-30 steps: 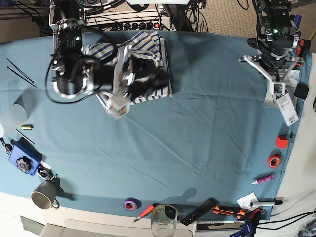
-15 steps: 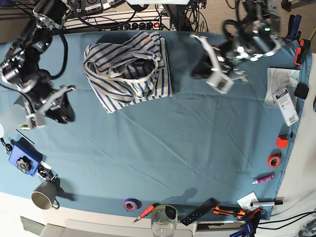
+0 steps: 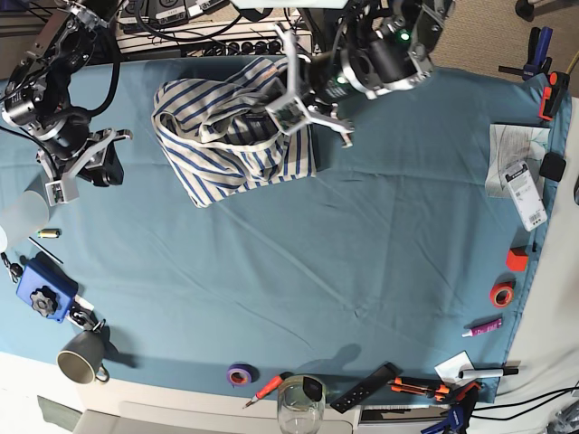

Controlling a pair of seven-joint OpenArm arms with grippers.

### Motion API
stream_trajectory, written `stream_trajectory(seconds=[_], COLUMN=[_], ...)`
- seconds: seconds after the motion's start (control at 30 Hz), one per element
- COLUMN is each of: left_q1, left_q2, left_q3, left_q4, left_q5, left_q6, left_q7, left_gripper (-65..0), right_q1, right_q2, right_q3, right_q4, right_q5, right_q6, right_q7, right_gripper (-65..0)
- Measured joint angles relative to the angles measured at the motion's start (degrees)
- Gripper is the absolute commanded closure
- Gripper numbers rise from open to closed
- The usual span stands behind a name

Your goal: Fold the T-shirt properly

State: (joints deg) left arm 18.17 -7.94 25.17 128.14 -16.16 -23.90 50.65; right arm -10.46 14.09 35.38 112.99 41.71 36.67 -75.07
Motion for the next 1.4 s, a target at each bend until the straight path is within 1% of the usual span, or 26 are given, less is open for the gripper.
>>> stream_trajectory(seconds=[0.03,0.07,0.1,0.17,0.2,0.27,0.33,0.5,0.53,0.63,0.77,0.9,1.03,1.07,1.1,1.13,1.17,1.2,1.23,1.4], left_q1=[0.0,-0.3,-0.9,-2.4,-3.1,-4.4,-5.7,-6.6,-6.6,-6.6,-6.6,-6.6,-6.6,-6.6,-6.6,-6.6,-6.6,-6.6,-6.6,-6.6], left_q2=[0.0,0.0,0.0,0.0,0.0,0.0,0.0,0.1,0.4,2.1,4.0,4.6,4.8,4.8,4.8,4.8,4.8,4.8,4.8,4.8], left_q3=[0.6,1.2,1.9,3.5,4.3,5.7,7.3,10.4,10.6,10.7,10.9,10.9,10.9,10.9,10.9,10.9,10.9,10.9,10.9,10.9], left_q4=[0.0,0.0,0.0,0.0,-0.1,-1.6,-4.1,-6.1,-6.1,-6.1,-6.6,-9.5,-9.9,-9.9,-9.9,-9.9,-9.9,-9.9,-9.9,-9.9], left_q5=[0.2,0.7,0.9,3.8,5.3,5.9,6.3,6.0,6.0,3.5,4.5,5.7,6.1,6.1,6.2,6.5,7.0,7.5,7.6,7.4], left_q6=[0.6,2.9,4.7,6.4,6.6,7.8,7.8,7.6,7.6,7.6,7.6,7.6,7.6,7.7,9.0,9.8,10.7,10.8,10.8,10.6], left_q7=[-0.3,-0.4,-0.5,-0.9,-1.0,-1.0,-1.0,-0.2,0.3,1.4,1.0,1.4,-0.4,-0.4,-0.3,-0.4,-0.3,0.2,1.2,7.3], left_gripper=[-21.6,-23.1,-23.2,-23.2,-23.2,-23.2,-23.3,-23.3,-23.3,-23.3,-23.3,-23.3,-23.0,-21.8,-18.7,-13.9,-8.1,-1.6,0.0,0.0], right_q1=[-0.1,-0.2,-0.3,-0.8,-1.0,-1.5,-1.7,-1.8,-1.8,-1.8,-1.8,-1.7,-1.7,-1.8,-1.8,-1.7,-1.7,-1.7,-1.8,-1.7], right_q2=[0.0,0.0,0.0,0.0,0.0,0.0,0.0,0.0,0.0,0.0,0.0,0.0,0.0,0.0,0.0,0.0,0.0,0.0,0.0,0.0], right_q3=[0.0,0.0,0.0,0.0,0.0,0.0,0.0,0.0,0.0,0.0,0.0,0.0,0.0,0.0,0.0,0.0,0.0,0.0,0.0,0.0], right_q4=[0.0,0.0,0.0,0.0,0.0,0.0,0.0,0.0,0.0,0.0,0.0,0.0,0.0,0.0,0.0,0.0,0.0,0.0,0.0,0.0], right_q5=[-1.1,-1.9,-2.6,-3.0,-3.2,-3.2,-3.2,-6.7,-7.2,-7.6,-7.6,-7.6,-7.6,-7.6,-7.6,-7.6,-7.6,-7.6,-7.6,-7.6], right_q6=[0.0,0.0,0.0,0.0,0.0,0.0,0.0,0.0,0.0,0.0,0.0,0.0,0.0,0.0,0.0,0.0,0.0,0.0,0.0,0.0], right_q7=[-0.1,-0.1,0.1,0.1,0.1,0.1,0.1,0.6,0.8,1.2,1.2,1.2,1.2,1.5,1.4,1.4,1.4,1.5,1.7,3.1], right_gripper=[-14.9,-14.9,-14.9,-14.9,-14.9,-14.9,-14.9,-14.9,-14.9,-14.9,-14.9,-14.9,-14.9,-14.9,-14.9,-14.9,-14.9,-14.9,-14.9,-14.9])
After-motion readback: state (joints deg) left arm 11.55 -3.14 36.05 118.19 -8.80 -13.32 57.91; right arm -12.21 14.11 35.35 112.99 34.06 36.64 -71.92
